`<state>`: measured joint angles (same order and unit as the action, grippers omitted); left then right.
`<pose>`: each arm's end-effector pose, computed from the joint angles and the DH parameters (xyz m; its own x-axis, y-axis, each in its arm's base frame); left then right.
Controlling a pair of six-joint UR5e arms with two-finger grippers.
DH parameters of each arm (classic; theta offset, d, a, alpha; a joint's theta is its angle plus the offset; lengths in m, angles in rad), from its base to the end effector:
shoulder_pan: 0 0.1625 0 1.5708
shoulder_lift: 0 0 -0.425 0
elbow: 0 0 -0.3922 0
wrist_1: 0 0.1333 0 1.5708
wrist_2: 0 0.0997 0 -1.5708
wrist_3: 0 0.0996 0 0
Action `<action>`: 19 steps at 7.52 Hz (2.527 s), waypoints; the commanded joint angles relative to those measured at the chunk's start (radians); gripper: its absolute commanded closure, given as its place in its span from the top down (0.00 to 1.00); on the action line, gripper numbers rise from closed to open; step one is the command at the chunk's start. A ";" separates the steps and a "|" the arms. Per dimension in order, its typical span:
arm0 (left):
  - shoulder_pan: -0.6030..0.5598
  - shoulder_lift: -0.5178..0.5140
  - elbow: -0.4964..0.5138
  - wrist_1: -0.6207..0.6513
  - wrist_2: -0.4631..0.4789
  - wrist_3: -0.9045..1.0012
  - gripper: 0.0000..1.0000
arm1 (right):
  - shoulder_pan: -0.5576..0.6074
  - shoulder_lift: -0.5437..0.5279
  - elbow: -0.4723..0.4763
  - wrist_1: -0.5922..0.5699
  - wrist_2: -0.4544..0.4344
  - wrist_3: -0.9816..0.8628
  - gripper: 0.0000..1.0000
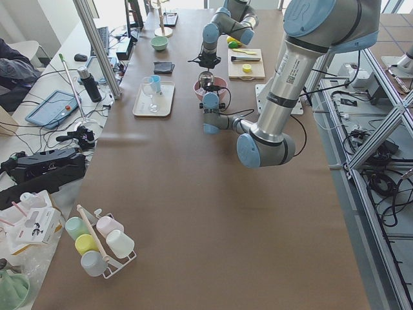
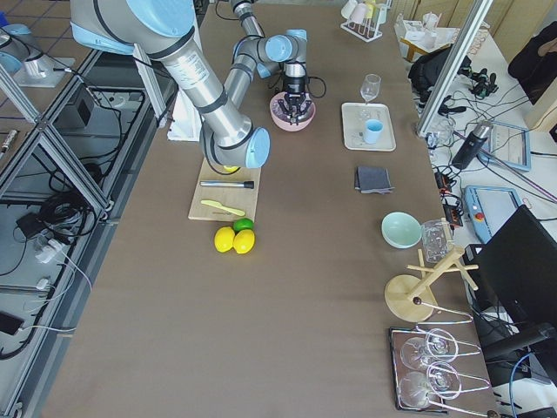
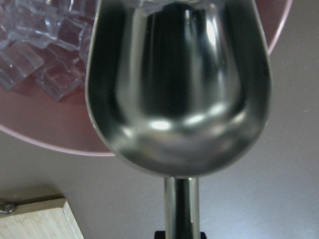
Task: Put ice in cup with scoop
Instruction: 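Lower the scoop into the ice cubes with the right gripper, then drag the scoop through the ice and lift it out with the right gripper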
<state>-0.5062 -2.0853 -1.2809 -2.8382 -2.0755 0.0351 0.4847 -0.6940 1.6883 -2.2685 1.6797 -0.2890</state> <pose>0.5589 -0.4072 0.3526 0.0004 1.0000 -0.0030 -0.0689 0.0031 0.9976 -0.5311 -0.4181 0.1711 0.1759 -0.9843 0.0163 0.9351 0.1722 0.3098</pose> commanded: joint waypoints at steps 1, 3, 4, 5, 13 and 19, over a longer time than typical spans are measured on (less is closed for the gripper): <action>0.000 -0.001 0.000 0.000 0.000 0.000 0.98 | 0.000 -0.061 0.062 0.058 0.011 0.039 0.00; 0.000 -0.001 0.000 0.000 0.000 0.000 0.98 | 0.000 -0.081 0.060 0.122 0.018 0.094 0.00; 0.000 -0.001 0.000 0.000 0.000 0.000 0.98 | 0.000 -0.082 0.057 0.141 0.018 0.114 0.00; 0.000 -0.001 0.000 0.000 0.000 0.000 0.98 | 0.000 -0.087 0.053 0.176 0.018 0.144 0.00; 0.003 -0.004 0.000 0.037 -0.002 0.009 0.98 | 0.000 -0.162 0.161 0.253 0.074 0.198 0.00; -0.135 -0.035 0.000 0.161 -0.147 0.120 0.98 | 0.000 -0.197 0.182 0.351 0.080 0.251 0.00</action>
<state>-0.6282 -2.1002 -1.2808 -2.7079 -2.2071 0.1369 0.4848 -0.8889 1.8651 -1.9509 1.7572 -0.0476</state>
